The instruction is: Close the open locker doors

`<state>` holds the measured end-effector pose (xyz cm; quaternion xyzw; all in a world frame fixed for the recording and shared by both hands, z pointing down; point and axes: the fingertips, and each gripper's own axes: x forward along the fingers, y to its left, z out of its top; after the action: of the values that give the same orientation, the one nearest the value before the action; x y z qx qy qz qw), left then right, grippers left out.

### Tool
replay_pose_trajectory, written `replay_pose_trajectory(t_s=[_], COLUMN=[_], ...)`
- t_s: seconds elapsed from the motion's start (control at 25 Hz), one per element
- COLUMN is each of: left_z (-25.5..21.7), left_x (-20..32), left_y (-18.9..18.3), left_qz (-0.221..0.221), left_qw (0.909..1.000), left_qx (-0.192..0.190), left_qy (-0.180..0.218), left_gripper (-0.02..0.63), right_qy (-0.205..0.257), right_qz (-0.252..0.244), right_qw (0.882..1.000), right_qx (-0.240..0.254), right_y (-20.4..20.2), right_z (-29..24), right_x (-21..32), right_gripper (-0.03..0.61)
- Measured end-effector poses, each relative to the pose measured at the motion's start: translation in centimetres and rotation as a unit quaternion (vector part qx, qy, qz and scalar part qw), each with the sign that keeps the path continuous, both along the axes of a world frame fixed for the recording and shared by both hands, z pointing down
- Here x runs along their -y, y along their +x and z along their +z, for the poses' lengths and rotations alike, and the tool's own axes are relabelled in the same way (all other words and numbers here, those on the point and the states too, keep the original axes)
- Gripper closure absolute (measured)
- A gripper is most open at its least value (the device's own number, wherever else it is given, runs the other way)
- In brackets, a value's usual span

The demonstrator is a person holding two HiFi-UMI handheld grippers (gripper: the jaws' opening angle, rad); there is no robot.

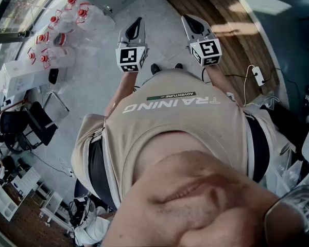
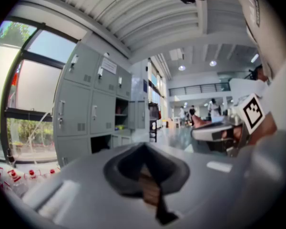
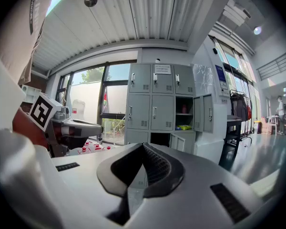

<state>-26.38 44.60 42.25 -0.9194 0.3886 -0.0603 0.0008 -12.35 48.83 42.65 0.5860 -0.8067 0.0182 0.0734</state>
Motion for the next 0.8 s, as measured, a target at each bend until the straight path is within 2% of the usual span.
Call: replay_pose_trajectory(t_s=[0.16,0.32,0.52,0.8], left_z=[1.3,1.8,1.7,4.3], left_x=[-0.8,0.7,2.9,5.6], left_y=[-0.7,-1.6,-2.4,-2.9], left_qz=[-0.013,-0.021,-0.004,0.021], left_qw=[0.9998,0.9994,0.9996,0.9978], left_qx=[0.000,-0.009,-0.001,-0.001], left_qy=[-0.015,-0.027,-0.028,-0.064], left_gripper=[0.615,0.615,0.615,0.615], right_qy=[-0.022,-0.027,-0.021,-0.041], right_qz=[-0.006,-0.005,0.000,0.032], right_qw=[1.000,1.000,1.000,0.998], right_qx=[0.007,0.015,0.020,0.021], right_y=[-1.0,-2.1,-3.3,-3.9], right_z=[1.8,2.4,2.2,3.6], right_x=[-0.6,0.3,3.1,6.6], right_gripper=[0.565,0.565,0.565,0.563])
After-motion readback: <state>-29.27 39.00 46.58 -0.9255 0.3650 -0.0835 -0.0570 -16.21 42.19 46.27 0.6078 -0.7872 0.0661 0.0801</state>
